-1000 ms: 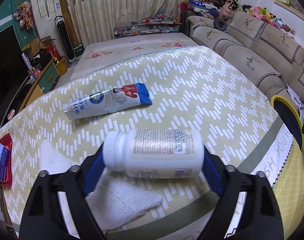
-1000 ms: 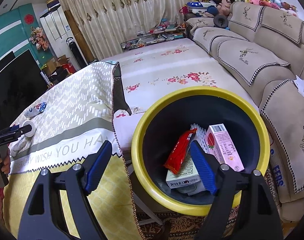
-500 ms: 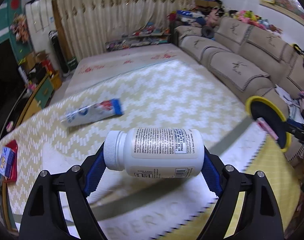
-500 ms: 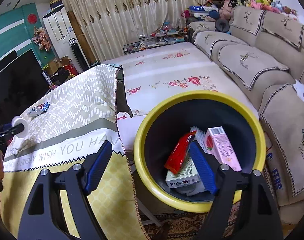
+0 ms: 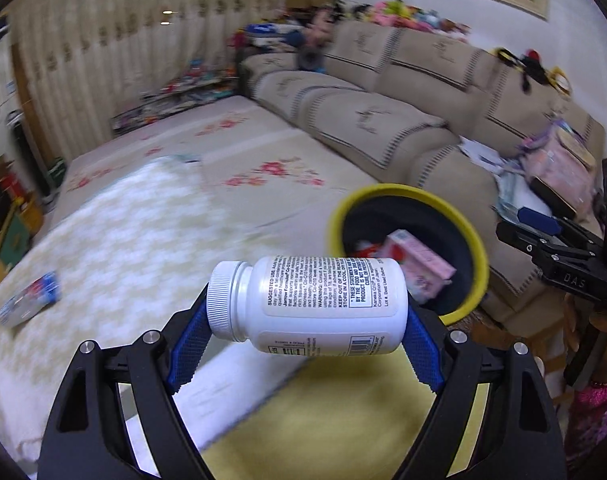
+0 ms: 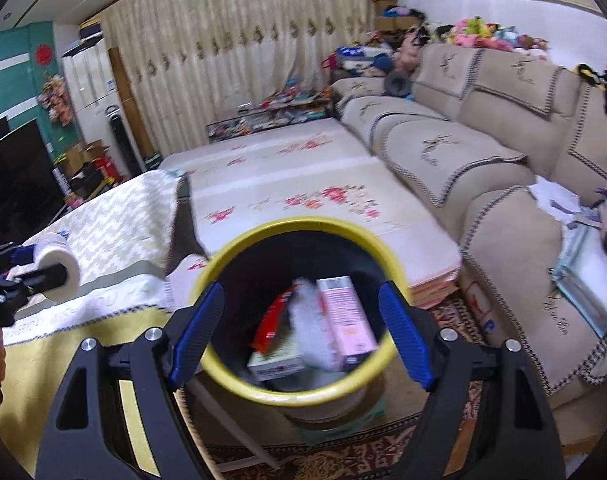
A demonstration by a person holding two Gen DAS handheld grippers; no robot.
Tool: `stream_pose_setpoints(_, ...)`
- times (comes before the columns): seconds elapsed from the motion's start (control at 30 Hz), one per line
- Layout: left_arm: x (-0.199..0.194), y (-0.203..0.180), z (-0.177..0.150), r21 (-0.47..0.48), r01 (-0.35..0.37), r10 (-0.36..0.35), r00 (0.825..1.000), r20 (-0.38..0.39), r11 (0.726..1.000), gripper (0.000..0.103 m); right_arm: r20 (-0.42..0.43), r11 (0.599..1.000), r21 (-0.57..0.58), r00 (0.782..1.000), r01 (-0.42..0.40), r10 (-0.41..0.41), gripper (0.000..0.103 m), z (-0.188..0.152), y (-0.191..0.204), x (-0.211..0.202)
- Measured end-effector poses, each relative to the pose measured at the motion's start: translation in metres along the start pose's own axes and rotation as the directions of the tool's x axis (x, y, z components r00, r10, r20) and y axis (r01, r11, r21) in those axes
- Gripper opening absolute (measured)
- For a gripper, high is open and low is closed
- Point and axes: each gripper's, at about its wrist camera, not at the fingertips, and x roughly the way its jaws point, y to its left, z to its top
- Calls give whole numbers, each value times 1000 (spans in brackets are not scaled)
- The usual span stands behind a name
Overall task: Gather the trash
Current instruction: 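Carry the white pill bottle over the bin and open the left gripper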
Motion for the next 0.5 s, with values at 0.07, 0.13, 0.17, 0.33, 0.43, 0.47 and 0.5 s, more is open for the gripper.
stream_pose_setpoints(0.07,16,-20,9,25,32,-31,999,-15,999,83,11,999,25,1000,24,-24,77,-1,-17,-6)
stream_pose_setpoints(0.13,36,-43,19,51,63,-62,998,-33,997,83,19,998,44,999,44,-45,78,-1,-29,-9)
stream_pose_setpoints(0.17,44,-51,23,61,69,-67,997,-40,996,83,25,997,56,998,58,-59,78,-2,-37,-12)
stream_pose_setpoints(0.33,82,-81,36,101,85,-79,995,-64,991,83,31,991,89,995,95,-98,78,-6,-59,-19)
stream_pose_setpoints(0.43,103,-94,45,108,97,-88,993,-82,989,83,27,989,103,994,103,-107,79,-9,-68,-20)
stream_pose_setpoints(0.47,110,-97,47,114,94,-84,992,-89,989,83,25,989,106,994,102,-105,79,-10,-69,-19)
stream_pose_setpoints(0.5,114,-100,48,121,89,-77,992,-96,989,84,22,989,110,994,101,-104,79,-11,-70,-18)
